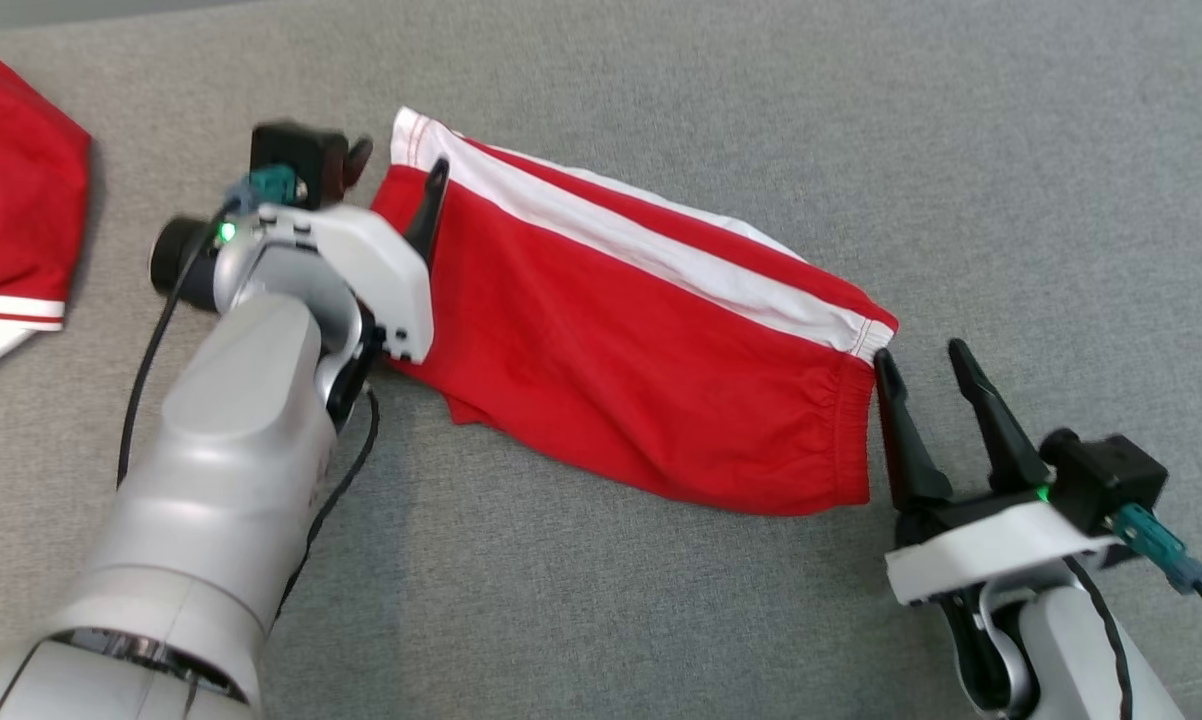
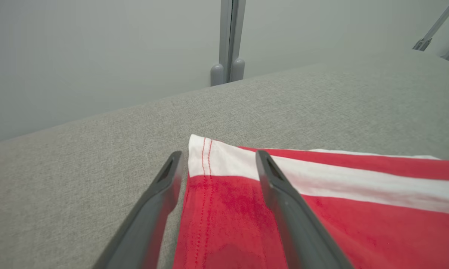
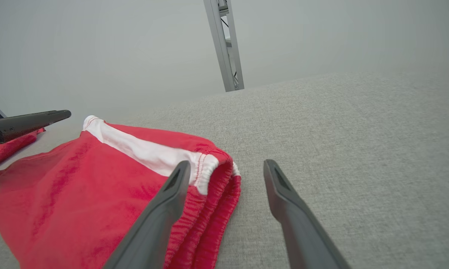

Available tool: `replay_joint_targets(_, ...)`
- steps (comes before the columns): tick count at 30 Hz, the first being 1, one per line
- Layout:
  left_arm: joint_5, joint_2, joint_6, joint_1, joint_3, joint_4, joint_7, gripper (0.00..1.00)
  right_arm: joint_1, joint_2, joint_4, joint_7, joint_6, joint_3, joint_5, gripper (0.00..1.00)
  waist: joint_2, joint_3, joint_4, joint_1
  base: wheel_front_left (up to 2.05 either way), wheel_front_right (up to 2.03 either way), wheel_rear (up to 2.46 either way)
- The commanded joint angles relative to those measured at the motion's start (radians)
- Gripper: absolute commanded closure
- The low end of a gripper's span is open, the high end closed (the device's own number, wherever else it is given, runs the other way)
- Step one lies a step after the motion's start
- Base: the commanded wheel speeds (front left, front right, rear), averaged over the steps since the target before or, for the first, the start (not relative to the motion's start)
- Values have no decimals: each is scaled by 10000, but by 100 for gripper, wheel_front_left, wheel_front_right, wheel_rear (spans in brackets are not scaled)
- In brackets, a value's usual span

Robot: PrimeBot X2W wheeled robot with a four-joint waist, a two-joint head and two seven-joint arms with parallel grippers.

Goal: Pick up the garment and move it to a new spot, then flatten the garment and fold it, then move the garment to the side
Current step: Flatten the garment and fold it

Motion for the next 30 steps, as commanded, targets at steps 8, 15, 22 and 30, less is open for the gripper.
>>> replay_joint_targets(8,-391,437,51,1111,47,524,489,0,1197,-47,-1060,138,1,-1109,-623,0,0,-1062,249,0,0,0,0)
replay_joint_targets(15,-1119,457,-42,1631,405,685,1414,0,1671,-47,-1758,354,1,-1469,-560,0,0,-1411,61,0,0,0,0)
replay_joint_targets(22,-1656,656,-73,1910,629,680,1909,0,1813,-48,-2044,407,1,-1443,-469,0,0,-1340,-268,0,0,0,0)
replay_joint_targets(30,-1709,753,-86,2219,444,710,2125,52,1783,-46,-2075,304,1,-1541,-393,0,0,-1244,-504,0,0,0,0)
